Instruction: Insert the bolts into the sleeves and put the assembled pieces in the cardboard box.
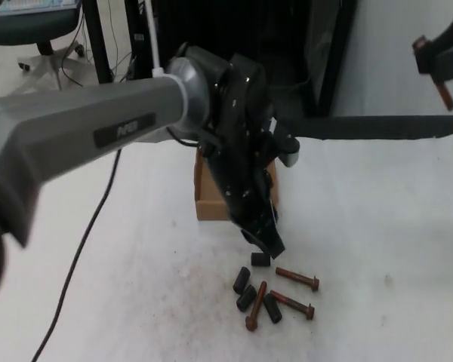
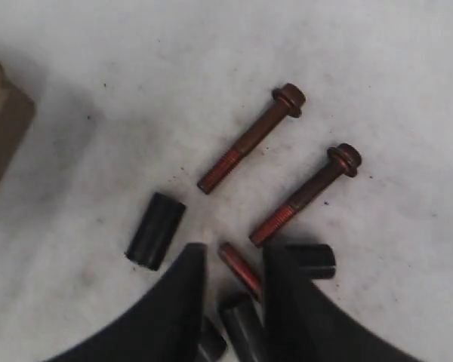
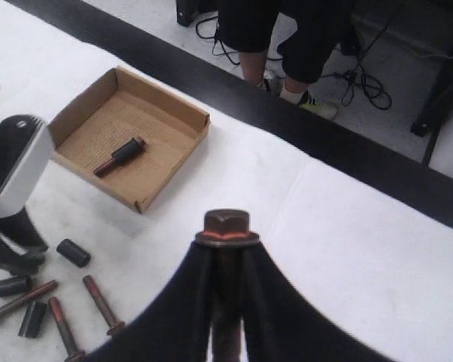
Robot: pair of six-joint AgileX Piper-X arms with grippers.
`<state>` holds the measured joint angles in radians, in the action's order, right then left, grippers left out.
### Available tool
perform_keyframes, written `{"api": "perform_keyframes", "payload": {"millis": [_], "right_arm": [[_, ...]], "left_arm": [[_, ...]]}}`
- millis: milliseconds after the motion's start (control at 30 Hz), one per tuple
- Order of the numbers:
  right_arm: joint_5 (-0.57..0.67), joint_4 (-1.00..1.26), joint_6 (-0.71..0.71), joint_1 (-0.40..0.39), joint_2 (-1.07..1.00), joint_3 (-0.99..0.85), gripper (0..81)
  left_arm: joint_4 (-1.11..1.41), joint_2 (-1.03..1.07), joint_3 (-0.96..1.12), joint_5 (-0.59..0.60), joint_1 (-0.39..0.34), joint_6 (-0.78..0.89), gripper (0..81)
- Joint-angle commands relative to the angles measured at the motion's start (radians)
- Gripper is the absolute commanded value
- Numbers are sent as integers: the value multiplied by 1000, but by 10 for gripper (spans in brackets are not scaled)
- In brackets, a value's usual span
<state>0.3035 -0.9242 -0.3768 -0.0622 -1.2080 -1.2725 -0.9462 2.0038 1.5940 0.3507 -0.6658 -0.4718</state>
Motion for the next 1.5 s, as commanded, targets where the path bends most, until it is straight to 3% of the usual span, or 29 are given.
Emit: {"api": "perform_keyframes", "payload": {"millis": [0,67,267,1167,1467], "right_arm": [[18,-13,-1,4,18,16,8],[18,-14,-1,4,32,42,8],[55,-14,1,2,70,105,8],[76,-28,11,2,136,128,8],[76,-47,11,2,138,129,8]], "left_arm": [[-2,27,59,-37,-3,-94,468],[-2,39,70,-84,-3,-144,521],[-40,53,68,-112,0,-286,521],[53,138,70,-111,-2,-307,519],[86,138,70,-111,-2,-304,477]]}}
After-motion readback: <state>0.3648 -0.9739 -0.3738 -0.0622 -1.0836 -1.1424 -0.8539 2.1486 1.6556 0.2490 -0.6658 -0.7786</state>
